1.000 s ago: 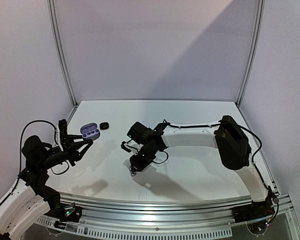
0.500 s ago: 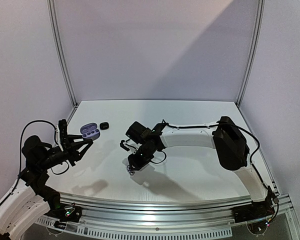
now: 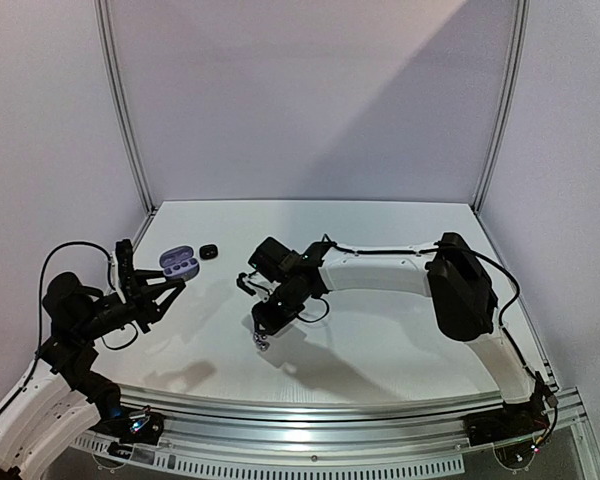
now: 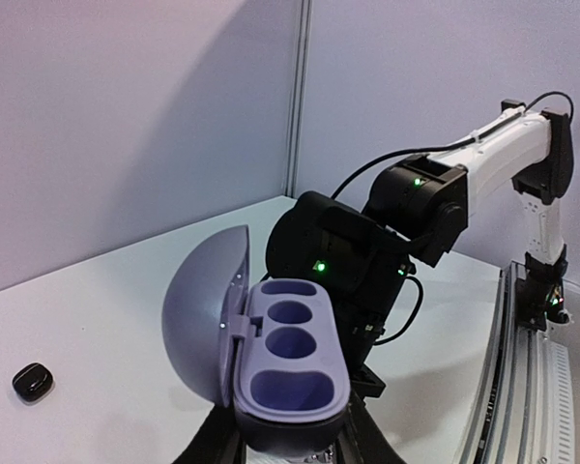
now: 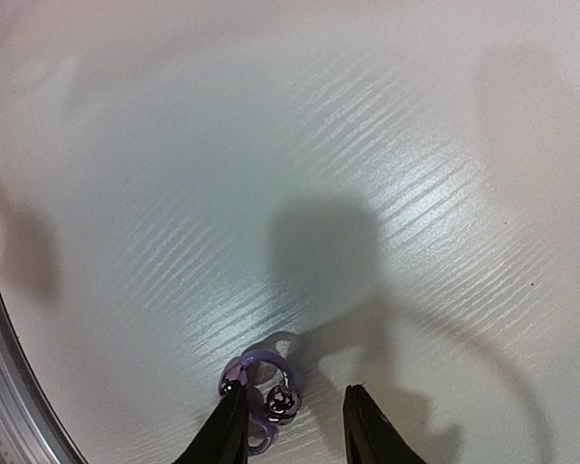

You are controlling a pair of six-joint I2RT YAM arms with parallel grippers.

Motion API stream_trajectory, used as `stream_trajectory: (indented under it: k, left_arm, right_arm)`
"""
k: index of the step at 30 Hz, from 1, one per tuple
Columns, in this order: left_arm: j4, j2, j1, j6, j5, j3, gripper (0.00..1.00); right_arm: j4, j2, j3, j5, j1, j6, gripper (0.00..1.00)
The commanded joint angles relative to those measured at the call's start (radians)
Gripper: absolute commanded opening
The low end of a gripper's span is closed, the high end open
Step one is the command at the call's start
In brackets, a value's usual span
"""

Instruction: Insert the wireless bluetooth earbuds into the charging case

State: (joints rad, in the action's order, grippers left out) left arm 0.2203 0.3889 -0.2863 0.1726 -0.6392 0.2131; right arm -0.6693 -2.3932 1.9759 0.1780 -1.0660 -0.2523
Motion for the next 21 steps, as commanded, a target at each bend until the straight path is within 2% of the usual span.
stream_trajectory:
  k: [1, 6, 8, 13, 16, 19, 21]
  left_arm:
    - [0.014, -0.015, 0.013, 0.001, 0.005, -0.015, 0.00]
    - [0.011, -0.014, 0.012, 0.001, 0.006, -0.015, 0.00]
    - [0.011, -0.011, 0.012, 0.002, 0.006, -0.015, 0.00]
    - [0.016, -0.010, 0.013, 0.002, 0.006, -0.017, 0.00]
    - [0.013, -0.014, 0.012, -0.001, 0.010, -0.017, 0.00]
    - [0.009, -0.015, 0.012, -0.003, 0.013, -0.016, 0.00]
    - [0.010, -0.012, 0.012, -0.004, 0.013, -0.017, 0.00]
  right_arm:
    - [0.010, 0.007, 0.031, 0.007, -0.005, 0.054, 0.35]
    - [-0.049, -0.022, 0.064, 0.044, -0.003, 0.215, 0.38]
    - [-0.047, -0.008, 0.050, 0.113, 0.011, 0.375, 0.41]
    - [-0.055, 0.059, 0.031, 0.294, 0.053, 0.796, 0.63]
    - [-0.093, 0.062, 0.071, 0.340, 0.074, 0.941, 0.72]
    - [-0.209, 0.011, 0.180, 0.383, 0.101, 1.052, 0.71]
    - [-0.249, -0.039, 0.244, 0.411, 0.117, 1.085, 0.66]
